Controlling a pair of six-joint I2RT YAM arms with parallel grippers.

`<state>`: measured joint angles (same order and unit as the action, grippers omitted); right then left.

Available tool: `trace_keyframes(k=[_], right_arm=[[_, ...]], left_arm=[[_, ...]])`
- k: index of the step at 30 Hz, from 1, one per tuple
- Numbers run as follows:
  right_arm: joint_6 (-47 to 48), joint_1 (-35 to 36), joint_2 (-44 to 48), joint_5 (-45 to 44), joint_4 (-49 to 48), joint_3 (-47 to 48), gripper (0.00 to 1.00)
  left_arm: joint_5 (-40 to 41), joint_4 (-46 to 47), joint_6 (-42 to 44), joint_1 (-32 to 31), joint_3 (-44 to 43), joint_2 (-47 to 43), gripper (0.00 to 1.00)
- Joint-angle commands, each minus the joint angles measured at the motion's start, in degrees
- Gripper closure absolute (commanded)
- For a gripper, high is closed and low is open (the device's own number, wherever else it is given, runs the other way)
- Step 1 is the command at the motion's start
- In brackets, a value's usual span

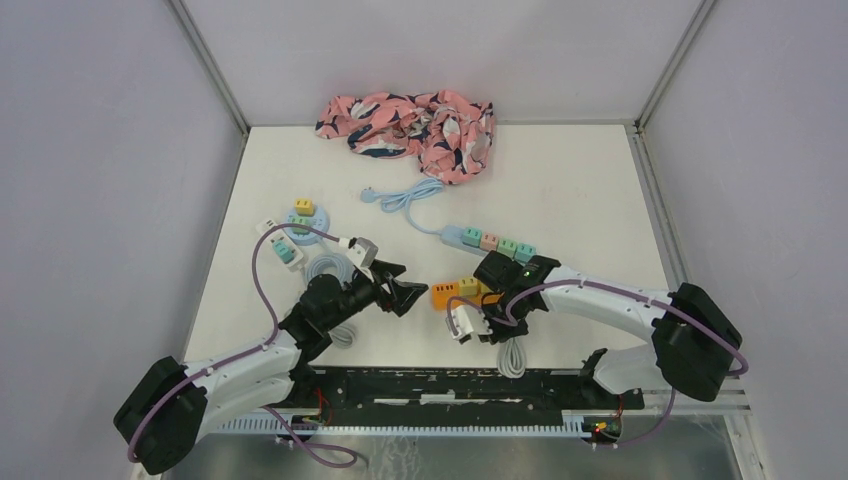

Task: Pull the plug off the socket
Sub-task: Move the socket to the center of the board.

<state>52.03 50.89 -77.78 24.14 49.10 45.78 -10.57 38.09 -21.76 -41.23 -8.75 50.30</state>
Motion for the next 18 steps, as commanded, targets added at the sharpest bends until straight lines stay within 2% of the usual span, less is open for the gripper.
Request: trace_keyframes(k=[1,8,13,18], right_arm=[[2.3,0.2,2.3,-9.7,2.7,-0.7,0.87],[4.4,-2.9,5.5,-15.0,7.9,-2.2,0.87],[8.0,-11.2,9.4,-13.1,12.1,-2.1,0.86],[10.6,-18.0,12.1,-14.7,12.1,-2.9,0.86]], left_arm=[[0.7,1.5,-0.6,-0.2,-1.9,-0.3,0.11],[-0.8,0.8,-0.4,-0.2,-2.2,0.1,0.11],[-0.8,1.0,-0.3,-0.2,-1.8,-0.3,0.1],[-3.2,1.9,0.5,-0.1,-2.2,1.9,0.08]])
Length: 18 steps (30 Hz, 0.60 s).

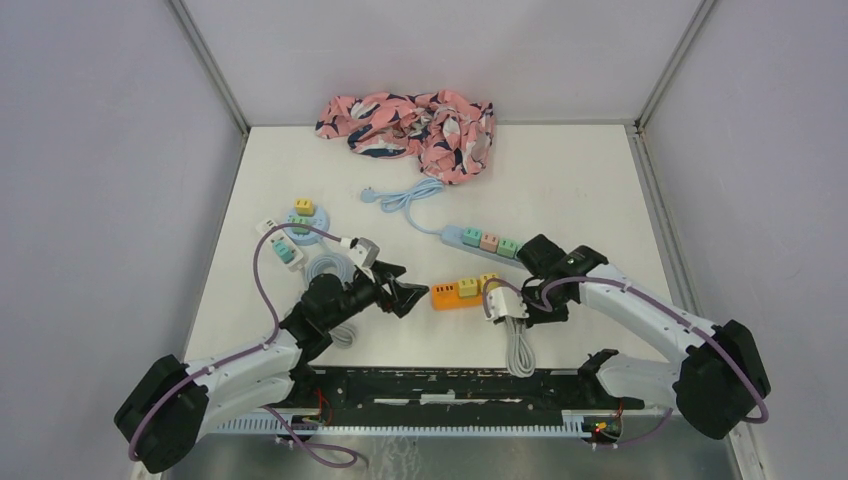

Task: Pull the plug off the socket
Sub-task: Move the socket to the center of the board.

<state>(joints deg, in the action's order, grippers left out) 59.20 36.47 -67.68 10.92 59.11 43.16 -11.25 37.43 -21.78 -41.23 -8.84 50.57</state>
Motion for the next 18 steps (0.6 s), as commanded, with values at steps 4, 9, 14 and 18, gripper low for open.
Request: trace_keyframes(k=[4,9,14,18], right_arm=[[2.8,-4.5,2.8,10.7,5.4,4.3,0.79],[5.2,1.5,1.0,26.7,2.5,7.2,0.76],[4.2,13.1,-5.8,25.6,-4.7,6.2,0.87],[2.2,17.3,-10.1,17.6,-8.5,4.2,0.91]], left_arm=[[-4.3,3.3,0.6,-0.2,-2.6,3.5,0.08],[-3.9,3.4,0.7,-0.2,-2.9,3.5,0.08],[-3.7,3.1,-0.5,-0.1,-2.2,2.5,0.08],[-3.4,2.9,-0.9,-0.2,-1.4,1.7,0.08]])
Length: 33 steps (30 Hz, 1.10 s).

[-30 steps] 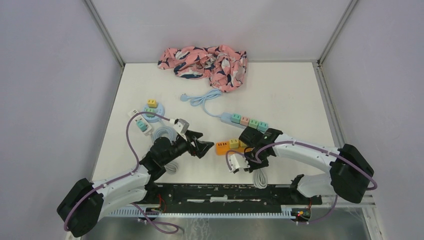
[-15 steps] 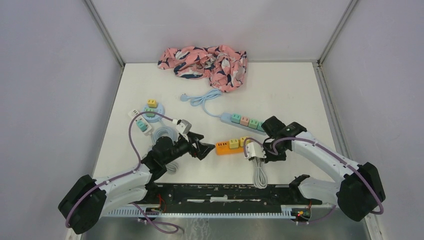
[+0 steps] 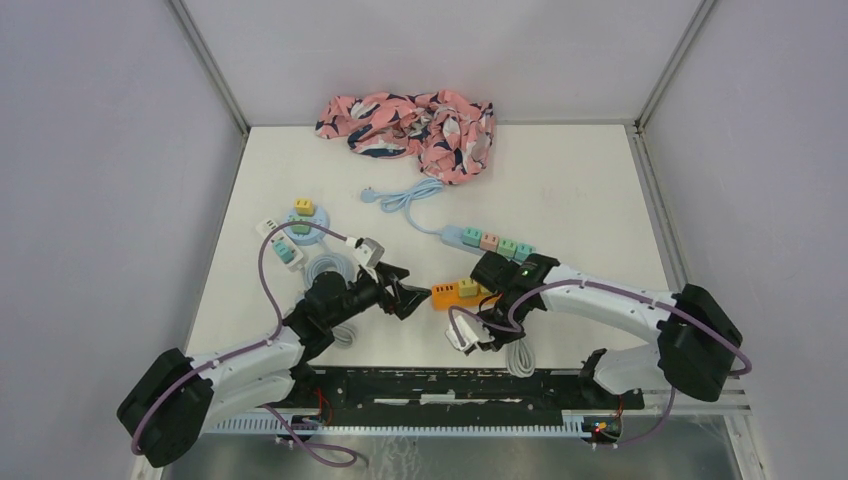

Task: Pull the plug off the socket
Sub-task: Move the socket to the center of the board.

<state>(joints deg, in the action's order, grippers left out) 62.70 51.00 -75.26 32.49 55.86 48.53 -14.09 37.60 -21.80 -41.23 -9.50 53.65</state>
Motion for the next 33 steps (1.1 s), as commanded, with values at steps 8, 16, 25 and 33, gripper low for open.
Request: trace_keyframes(k=[8,16,25,33], right_arm=[[1.0,2.8,0.5,-16.6,-2.6,-7.2,0.91],[4.2,-8.5,4.8,-19.8,3.8,-9.7,0.91],[5.7,-19.5,5.6,-14.8,7.8,-4.8,0.9],[2.4,-19.5,7.5,5.5,17.6,13.6,0.73]], left_arm=[[-1.8,5.0,0.9,-0.2,-1.0,0.6,0.07],[-5.8,8.0,2.5,-0.3,-1.0,3.1,0.08],[-7.7,12.1,9.7,-2.9,-1.0,8.1,0.08],[-0.9,7.9,13.4,-5.7,-3.6,7.3,0.07]])
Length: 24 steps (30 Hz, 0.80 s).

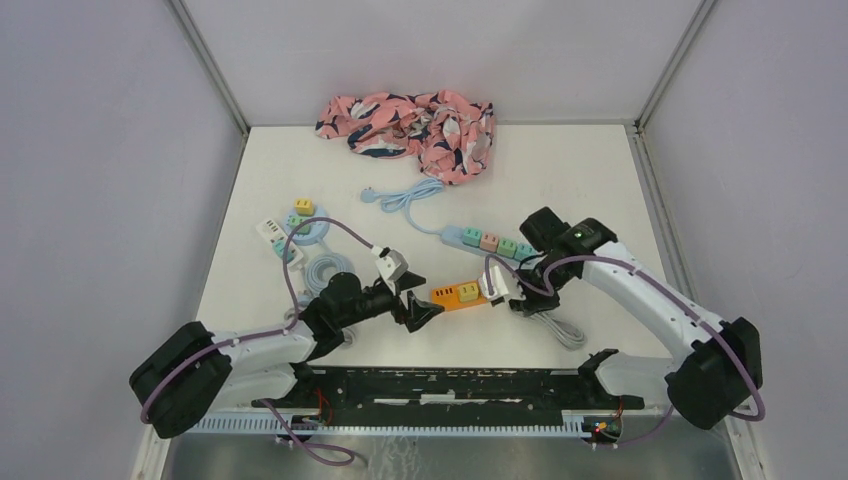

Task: Pull the plug off the socket
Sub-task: Move the socket to the center of the board.

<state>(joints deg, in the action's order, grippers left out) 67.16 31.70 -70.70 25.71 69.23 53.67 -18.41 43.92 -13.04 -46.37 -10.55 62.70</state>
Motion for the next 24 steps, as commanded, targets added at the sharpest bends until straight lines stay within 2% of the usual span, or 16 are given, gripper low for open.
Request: trace_keyframes(k=[1,3,4,5,6,13,18,20,23,24], right_arm=[[-3.5,-0.2,3.4,13.9,2.8,10.1,0.69],[-7.5,-0.2,3.8,16.7,-1.5,13.6,0.51],[-9.7,-0.2,3.3,17.7,-3.8,15.3,0.37],[-12.0,-0.2,2.0,18.1,-5.7,17.2,0.1],[-13.1,-0.2,-0.5,18.5,-6.6,19.0,0.01],[-13.4,-0.1,-16.6,29.1,-2.5,31.2,0.0],[-25.6,-0.1,-11.9,21.5,-23.6,20.4,0.0],[-28.3,-0.1,-10.4,20.0,-28.4,17.3,0.0],[-39.9,-0.1,-12.9,22.8,-35.7,15.8,0.0],[-39.6,-0.1,-15.1,26.4,-33.9,17.4,0.0]], left_arm=[[3.5,1.9,4.5,-0.6,-2.3,-2.3,0.06],[4.8,3.7,1.6,-0.5,-1.8,-4.3,0.02],[6.3,4.0,-0.6,-0.5,-1.8,-5.8,0.0],[8.1,3.9,-2.2,-0.5,-1.9,-7.3,0.01],[9.3,3.4,-2.9,-0.5,-1.9,-8.6,0.01],[8.0,-3.1,0.0,-0.4,-2.2,-12.0,0.01],[5.3,-3.4,0.2,-0.5,0.6,-11.1,0.0],[4.9,-3.1,1.5,-0.5,1.2,-10.1,0.02],[4.9,-1.2,3.2,-0.5,1.4,-7.6,0.01],[5.1,-0.3,3.6,-0.5,1.3,-6.8,0.01]])
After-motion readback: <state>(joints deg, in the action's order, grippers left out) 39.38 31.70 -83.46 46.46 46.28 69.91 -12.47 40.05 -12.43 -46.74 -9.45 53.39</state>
